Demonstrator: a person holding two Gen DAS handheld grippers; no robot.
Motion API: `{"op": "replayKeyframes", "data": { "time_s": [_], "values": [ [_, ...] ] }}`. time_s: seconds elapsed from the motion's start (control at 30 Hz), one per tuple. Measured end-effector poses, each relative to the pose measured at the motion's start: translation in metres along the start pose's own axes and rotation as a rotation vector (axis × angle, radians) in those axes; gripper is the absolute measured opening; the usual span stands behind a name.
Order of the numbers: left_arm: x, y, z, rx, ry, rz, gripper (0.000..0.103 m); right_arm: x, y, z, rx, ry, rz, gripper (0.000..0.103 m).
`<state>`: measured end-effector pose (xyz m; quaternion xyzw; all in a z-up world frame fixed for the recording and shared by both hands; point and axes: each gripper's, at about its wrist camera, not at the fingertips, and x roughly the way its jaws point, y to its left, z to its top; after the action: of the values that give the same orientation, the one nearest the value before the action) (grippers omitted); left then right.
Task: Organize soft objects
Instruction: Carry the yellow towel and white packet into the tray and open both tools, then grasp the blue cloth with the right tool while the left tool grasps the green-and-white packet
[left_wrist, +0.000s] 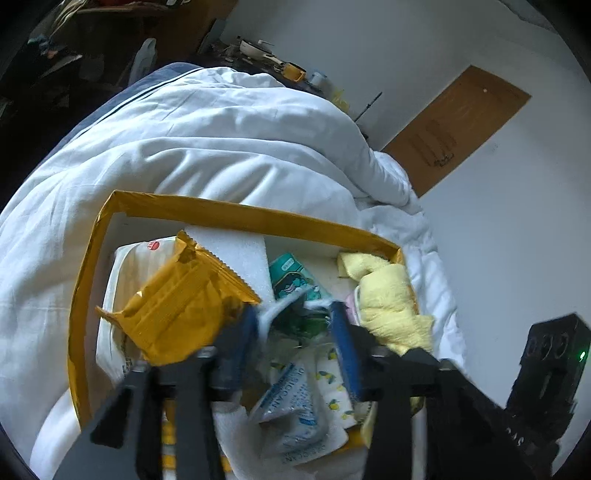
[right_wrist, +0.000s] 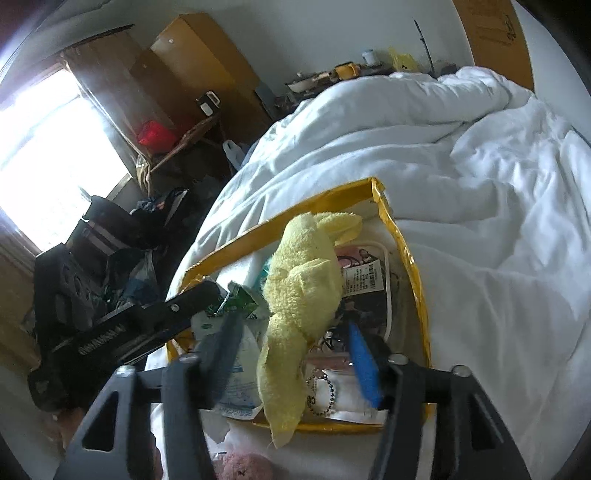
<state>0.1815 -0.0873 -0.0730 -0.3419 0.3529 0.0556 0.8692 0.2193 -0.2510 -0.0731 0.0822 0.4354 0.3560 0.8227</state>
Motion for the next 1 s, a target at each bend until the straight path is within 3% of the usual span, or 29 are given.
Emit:
{"op": "replayKeyframes", "data": {
  "time_s": [0.07,0.2,0.27,0.3,0.4,0.53,0.67,0.77,1.0],
  "values": [
    [-0.008,-0.001,0.002,-0.009,-0.009,-0.013,0.067,-0.009,0.002,-0.001,0.0,-0.007,0.025,0.063],
    [-0.038,-0.012,0.002,0.028,-0.025,-0.044,0.067,-0.04,0.005,-0.01,-0.008,-0.012,0.098,0.063],
    [-0.062,-0.017,-0.003,0.046,-0.022,-0.102,0.068,-0.06,0.008,-0.019,-0.054,-0.015,0.109,0.063],
    [-0.083,-0.02,-0.01,0.083,-0.021,-0.147,0.072,-0.073,0.009,-0.026,-0.076,-0.021,0.114,0.065],
    [-0.132,-0.024,-0.034,0.18,-0.066,-0.171,0.086,-0.108,0.005,-0.053,-0.123,-0.008,0.149,0.071],
    [-0.17,-0.014,-0.081,0.287,-0.103,-0.174,0.09,-0.137,-0.008,-0.104,-0.157,0.015,0.211,0.075],
    [-0.149,0.012,-0.113,0.247,0.003,-0.182,0.09,-0.129,-0.017,-0.122,-0.118,0.062,0.247,0.075],
    [-0.118,0.018,-0.12,0.233,0.101,-0.111,0.09,-0.116,-0.019,-0.123,-0.073,0.077,0.216,0.075],
    [-0.085,0.019,-0.136,0.224,0.183,-0.088,0.09,-0.084,-0.024,-0.14,0.012,0.091,0.132,0.075]
  ]
}}
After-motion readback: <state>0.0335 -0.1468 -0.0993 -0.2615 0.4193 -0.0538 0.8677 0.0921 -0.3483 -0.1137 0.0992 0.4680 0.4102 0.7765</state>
